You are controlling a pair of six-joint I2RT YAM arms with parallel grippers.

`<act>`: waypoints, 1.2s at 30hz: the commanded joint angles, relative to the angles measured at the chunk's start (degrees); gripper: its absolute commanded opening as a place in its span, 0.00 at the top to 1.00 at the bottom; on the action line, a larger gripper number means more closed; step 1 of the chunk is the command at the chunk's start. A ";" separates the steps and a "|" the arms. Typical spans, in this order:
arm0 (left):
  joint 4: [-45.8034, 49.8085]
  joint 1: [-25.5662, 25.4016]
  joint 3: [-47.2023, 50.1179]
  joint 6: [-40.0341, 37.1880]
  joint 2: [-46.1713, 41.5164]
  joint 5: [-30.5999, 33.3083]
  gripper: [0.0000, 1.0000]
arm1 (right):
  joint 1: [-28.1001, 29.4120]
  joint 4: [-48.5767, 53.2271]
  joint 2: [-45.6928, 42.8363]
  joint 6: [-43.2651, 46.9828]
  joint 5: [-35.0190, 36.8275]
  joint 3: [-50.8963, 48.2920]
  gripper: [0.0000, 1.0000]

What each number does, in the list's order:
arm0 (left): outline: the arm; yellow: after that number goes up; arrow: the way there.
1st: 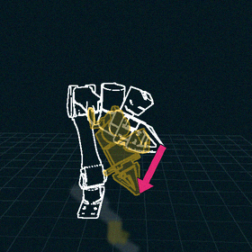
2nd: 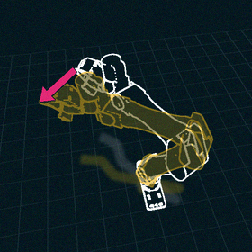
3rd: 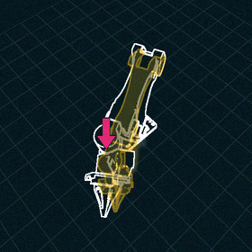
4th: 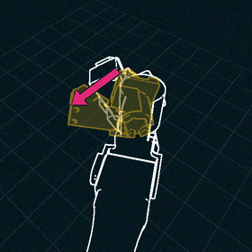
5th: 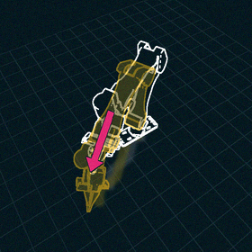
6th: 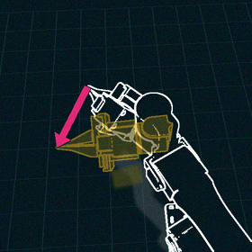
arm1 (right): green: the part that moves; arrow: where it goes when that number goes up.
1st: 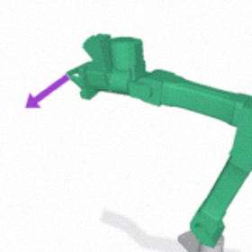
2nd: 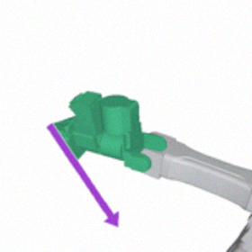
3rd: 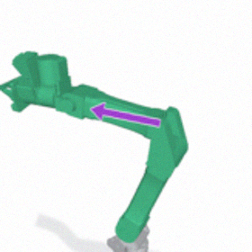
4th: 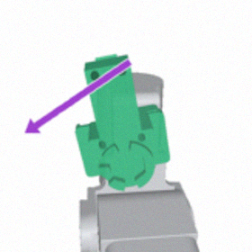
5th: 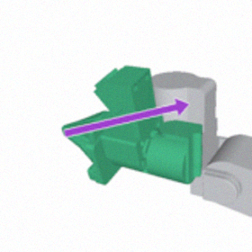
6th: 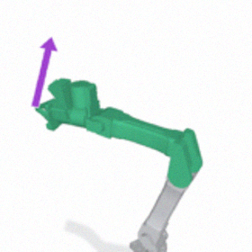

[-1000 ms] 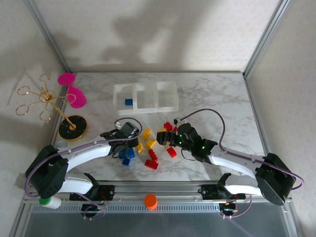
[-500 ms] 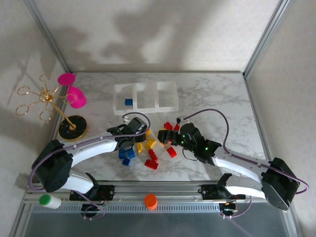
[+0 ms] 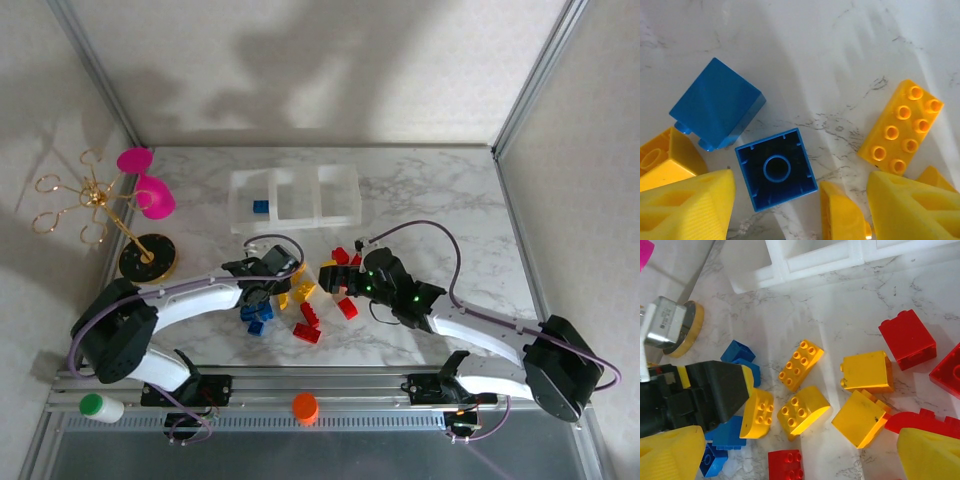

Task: Sort the legos into containers by color
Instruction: Pick up the lego from the center of the table.

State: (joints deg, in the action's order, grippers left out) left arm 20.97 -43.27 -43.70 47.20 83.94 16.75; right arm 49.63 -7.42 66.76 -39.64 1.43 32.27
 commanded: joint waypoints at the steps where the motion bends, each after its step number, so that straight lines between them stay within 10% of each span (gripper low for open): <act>1: -1.67 -0.06 0.34 1.14 2.07 1.48 0.32 | -0.55 -1.13 0.00 0.66 -0.87 -0.48 0.01; 16: -1.26 0.29 -1.56 1.08 5.15 5.39 0.60 | -1.76 -1.76 -0.36 0.84 -1.70 -1.13 0.01; 36: 3.54 7.78 -18.12 -10.21 1.43 11.75 0.66 | -8.25 -10.02 2.47 -0.99 -7.27 1.40 0.01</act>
State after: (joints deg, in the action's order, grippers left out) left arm 23.14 -38.39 -58.67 40.93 84.49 25.56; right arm 42.06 -13.15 67.66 -40.32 -4.23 31.42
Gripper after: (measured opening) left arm 0.340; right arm 0.987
